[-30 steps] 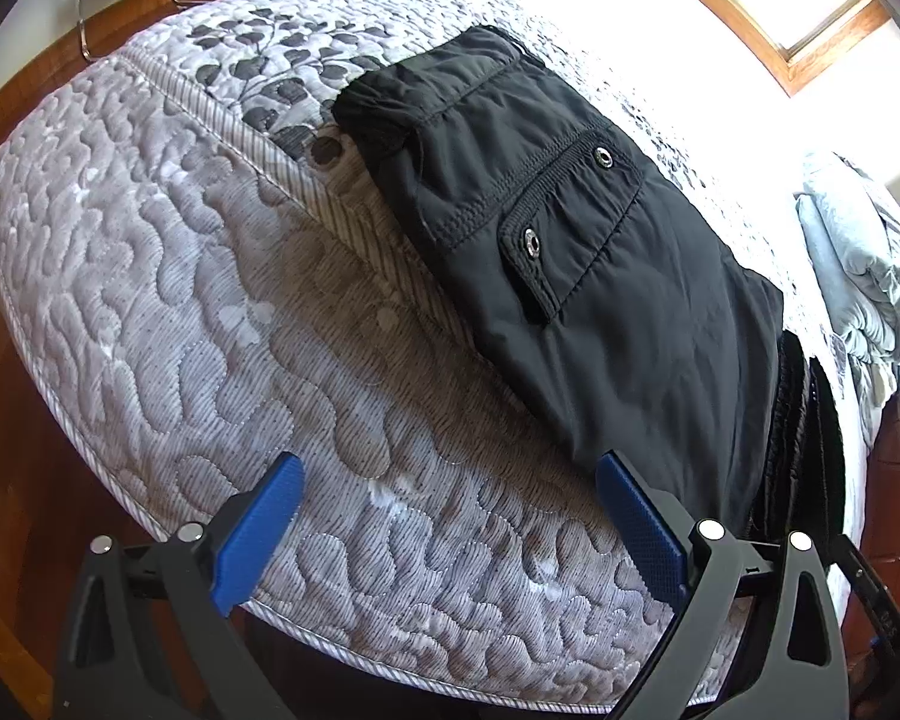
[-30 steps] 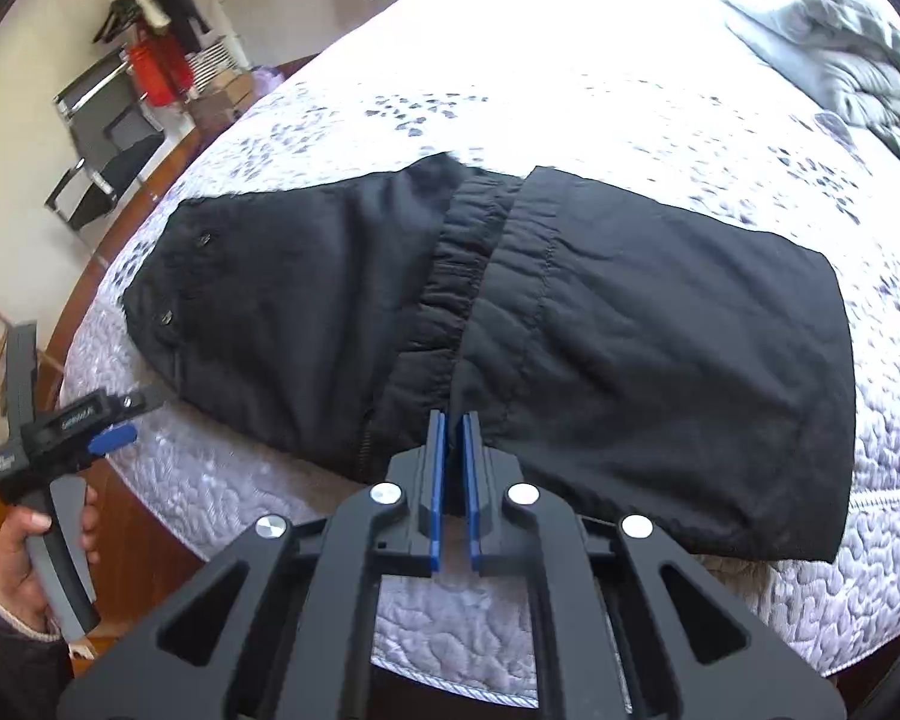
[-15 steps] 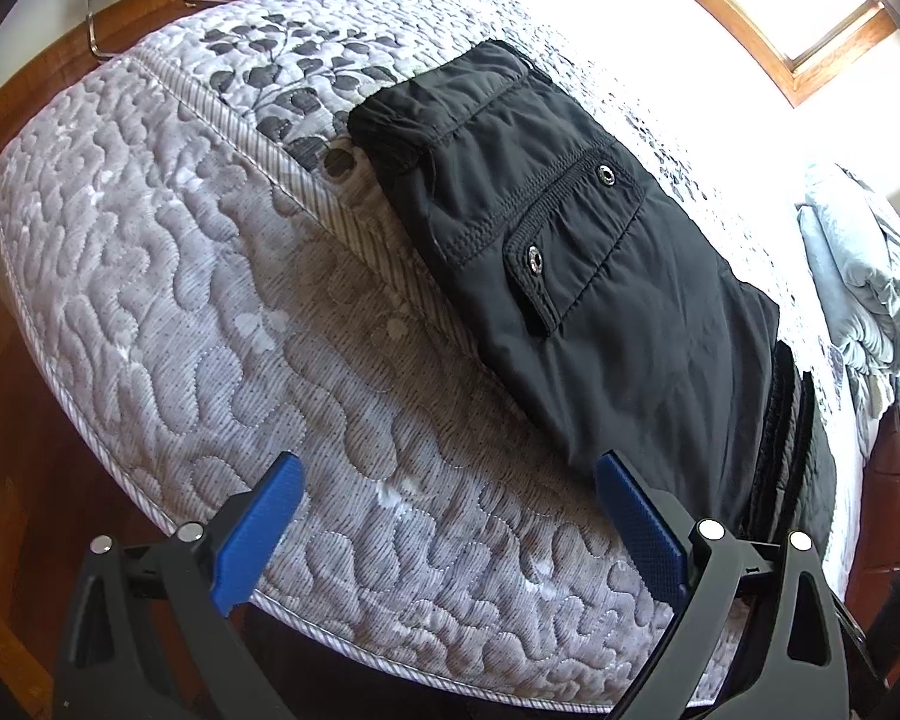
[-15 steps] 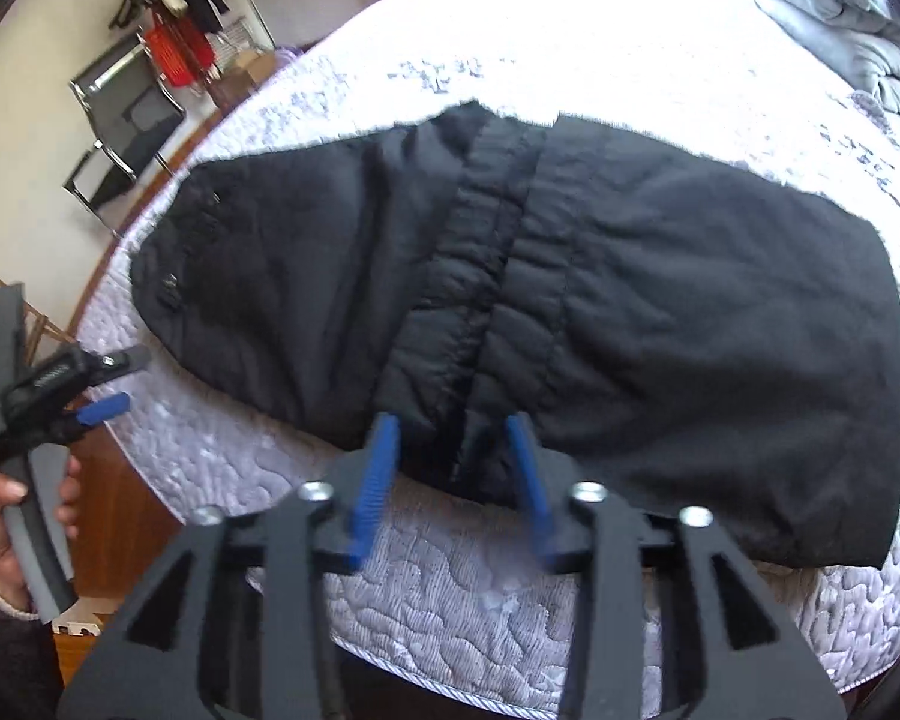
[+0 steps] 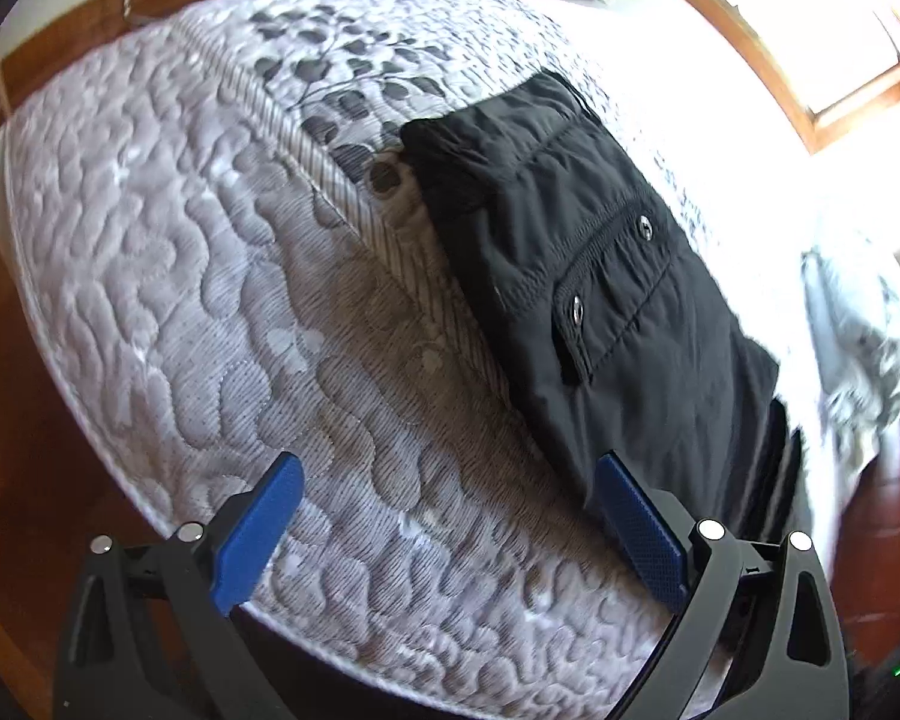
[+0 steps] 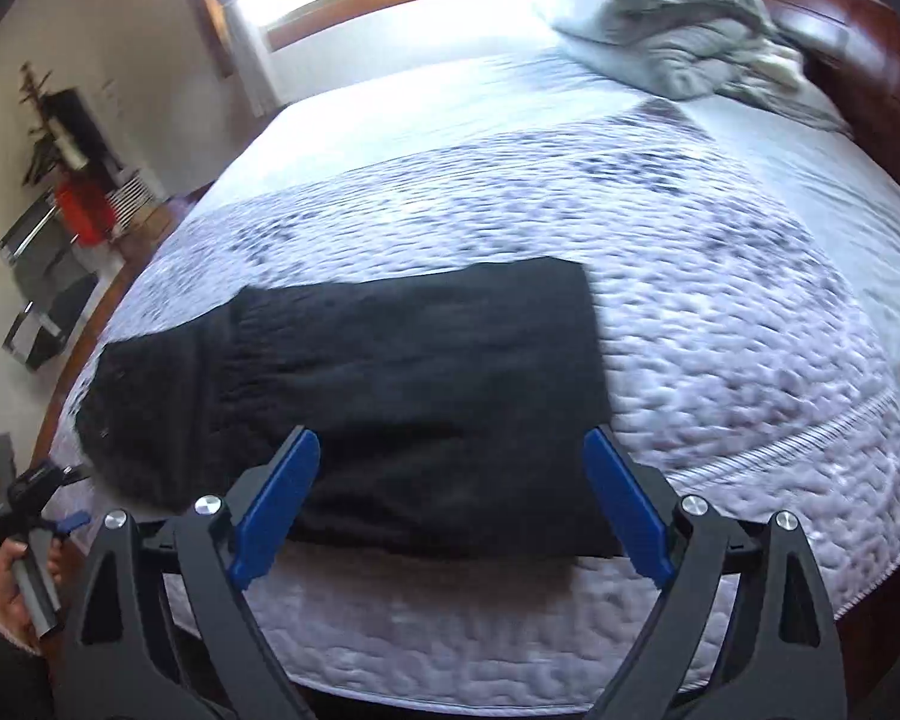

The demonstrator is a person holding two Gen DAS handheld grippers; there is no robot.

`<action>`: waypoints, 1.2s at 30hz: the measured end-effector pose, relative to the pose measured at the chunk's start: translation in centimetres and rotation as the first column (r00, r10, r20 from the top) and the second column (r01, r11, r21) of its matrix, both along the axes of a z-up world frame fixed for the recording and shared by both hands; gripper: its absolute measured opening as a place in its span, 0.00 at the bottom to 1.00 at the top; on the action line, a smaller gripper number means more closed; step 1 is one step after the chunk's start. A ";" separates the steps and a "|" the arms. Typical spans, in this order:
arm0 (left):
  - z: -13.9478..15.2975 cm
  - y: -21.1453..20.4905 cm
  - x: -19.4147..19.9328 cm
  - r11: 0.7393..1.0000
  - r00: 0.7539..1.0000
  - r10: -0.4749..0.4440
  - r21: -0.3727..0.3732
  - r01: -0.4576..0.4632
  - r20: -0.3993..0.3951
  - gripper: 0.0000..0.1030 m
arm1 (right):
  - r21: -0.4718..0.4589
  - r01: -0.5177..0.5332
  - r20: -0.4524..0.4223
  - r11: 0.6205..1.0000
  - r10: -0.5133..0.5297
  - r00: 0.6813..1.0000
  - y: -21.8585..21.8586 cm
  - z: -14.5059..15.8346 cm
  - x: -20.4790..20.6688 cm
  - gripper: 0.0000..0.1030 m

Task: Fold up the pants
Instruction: 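Lower the hems onto the waistband and open the right gripper, then grasp the edge of the folded black pants with the left gripper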

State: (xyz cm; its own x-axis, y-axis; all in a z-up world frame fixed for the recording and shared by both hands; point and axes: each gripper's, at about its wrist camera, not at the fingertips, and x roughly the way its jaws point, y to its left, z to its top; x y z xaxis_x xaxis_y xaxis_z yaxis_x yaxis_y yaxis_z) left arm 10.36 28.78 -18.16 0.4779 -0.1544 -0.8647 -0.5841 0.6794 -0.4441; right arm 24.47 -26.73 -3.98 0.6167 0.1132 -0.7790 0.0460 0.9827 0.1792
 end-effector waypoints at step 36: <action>-3.6 3.1 8.5 0.915 0.958 0.205 -0.387 -0.114 0.203 0.96 | 0.017 0.260 -0.143 0.966 -0.255 0.956 -8.4 -7.5 0.9 0.87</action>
